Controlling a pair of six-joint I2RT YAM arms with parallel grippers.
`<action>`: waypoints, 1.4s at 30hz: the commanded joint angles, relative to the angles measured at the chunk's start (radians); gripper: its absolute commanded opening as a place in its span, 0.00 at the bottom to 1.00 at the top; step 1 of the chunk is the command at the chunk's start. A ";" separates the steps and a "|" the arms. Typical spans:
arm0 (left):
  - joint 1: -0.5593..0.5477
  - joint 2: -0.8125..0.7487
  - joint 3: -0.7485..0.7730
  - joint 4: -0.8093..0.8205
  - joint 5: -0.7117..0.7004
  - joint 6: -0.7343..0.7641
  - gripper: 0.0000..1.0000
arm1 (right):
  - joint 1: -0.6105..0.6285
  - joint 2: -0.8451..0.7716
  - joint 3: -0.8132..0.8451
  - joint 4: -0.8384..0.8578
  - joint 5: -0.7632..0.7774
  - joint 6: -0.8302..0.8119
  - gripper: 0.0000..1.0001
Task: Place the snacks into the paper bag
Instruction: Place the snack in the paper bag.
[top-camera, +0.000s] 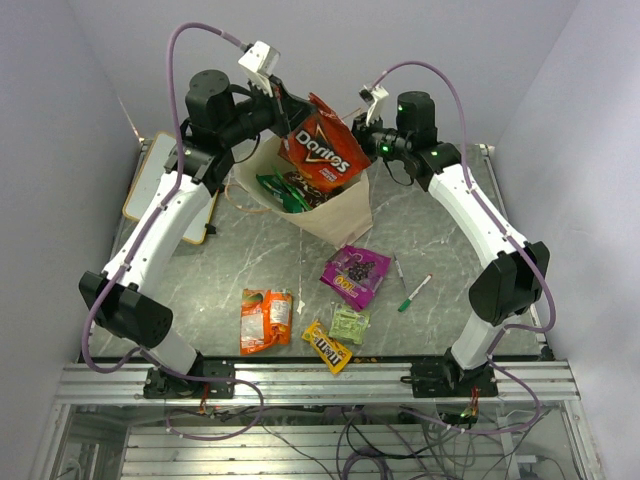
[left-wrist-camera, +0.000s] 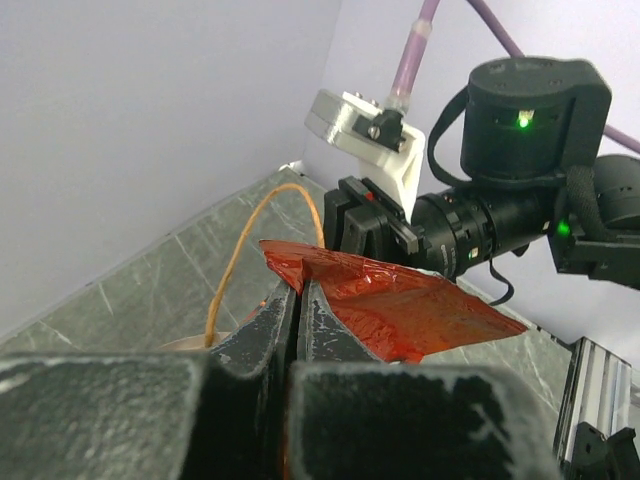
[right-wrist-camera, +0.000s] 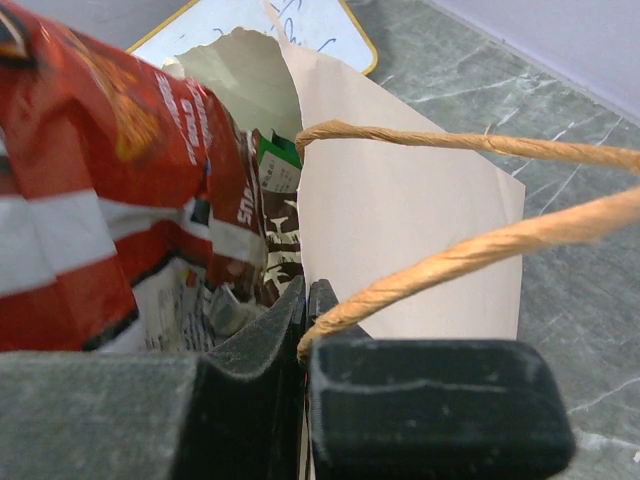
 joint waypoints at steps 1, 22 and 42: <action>-0.015 -0.003 -0.070 0.178 0.075 -0.009 0.07 | -0.013 0.000 0.040 0.047 -0.036 0.027 0.00; 0.073 -0.042 -0.341 0.287 0.260 0.247 0.09 | -0.049 -0.008 0.032 0.061 -0.065 0.051 0.00; 0.077 -0.033 -0.209 -0.054 0.204 0.502 0.62 | -0.058 -0.004 0.044 0.053 -0.066 0.042 0.00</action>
